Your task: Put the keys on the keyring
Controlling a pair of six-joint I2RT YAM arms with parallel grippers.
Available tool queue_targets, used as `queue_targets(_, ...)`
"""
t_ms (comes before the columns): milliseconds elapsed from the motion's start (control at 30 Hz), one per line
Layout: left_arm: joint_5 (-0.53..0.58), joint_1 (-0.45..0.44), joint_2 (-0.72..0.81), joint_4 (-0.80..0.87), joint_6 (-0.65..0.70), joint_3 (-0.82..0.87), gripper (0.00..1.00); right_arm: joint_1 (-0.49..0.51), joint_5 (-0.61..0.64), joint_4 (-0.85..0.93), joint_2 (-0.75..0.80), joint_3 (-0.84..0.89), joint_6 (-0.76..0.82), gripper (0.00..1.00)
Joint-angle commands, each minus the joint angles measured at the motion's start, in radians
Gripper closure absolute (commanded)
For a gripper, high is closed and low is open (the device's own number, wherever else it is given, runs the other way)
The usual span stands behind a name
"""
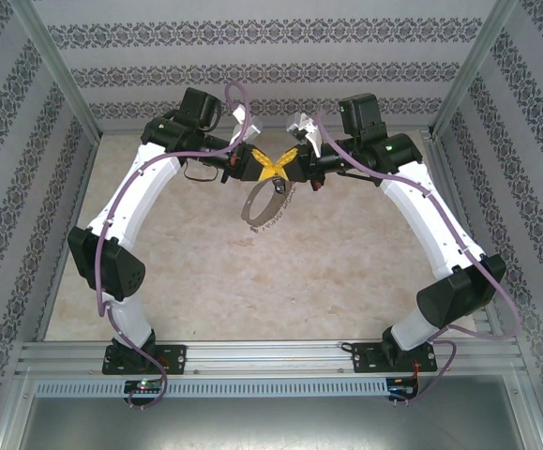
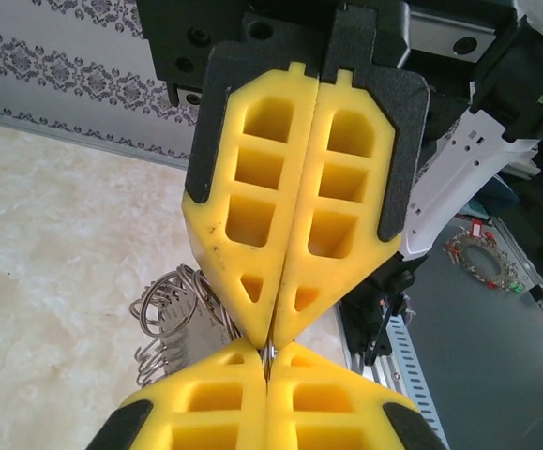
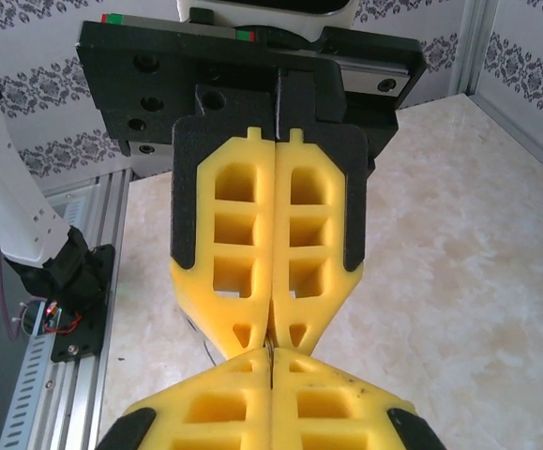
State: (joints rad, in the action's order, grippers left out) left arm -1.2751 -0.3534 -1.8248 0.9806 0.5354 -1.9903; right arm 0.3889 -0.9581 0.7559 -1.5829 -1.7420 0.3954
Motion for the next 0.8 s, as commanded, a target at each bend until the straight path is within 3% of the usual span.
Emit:
queue_targets(0, -0.035, -0.015, -0.006, 0.004, 0.013, -0.03, 1.0, 0.005, -0.015, -0.064, 0.0, -0.008, -0.014, 1.0)
queue_targets(33, -0.03, -0.014, -0.006, -0.001, 0.01, -0.031, 1.0, 0.003, -0.013, -0.077, 0.003, -0.003, -0.024, 0.98)
queue_targets(133, -0.006, -0.015, 0.002, -0.039, -0.026, -0.024, 1.0, -0.017, -0.021, -0.142, 0.032, 0.036, -0.071, 0.68)
queue_targets(200, 0.006, -0.013, 0.009, -0.074, -0.054, -0.014, 1.0, -0.043, -0.03, -0.215, 0.072, 0.091, -0.123, 0.6)
queue_targets(500, 0.04, -0.014, 0.029, -0.203, -0.163, 0.014, 1.0, -0.081, -0.024, -0.329, 0.21, 0.297, -0.197, 0.55)
queue_targets(767, 0.025, -0.014, 0.036, -0.221, -0.178, 0.009, 1.0, -0.083, -0.051, -0.418, 0.227, 0.409, -0.235, 0.44)
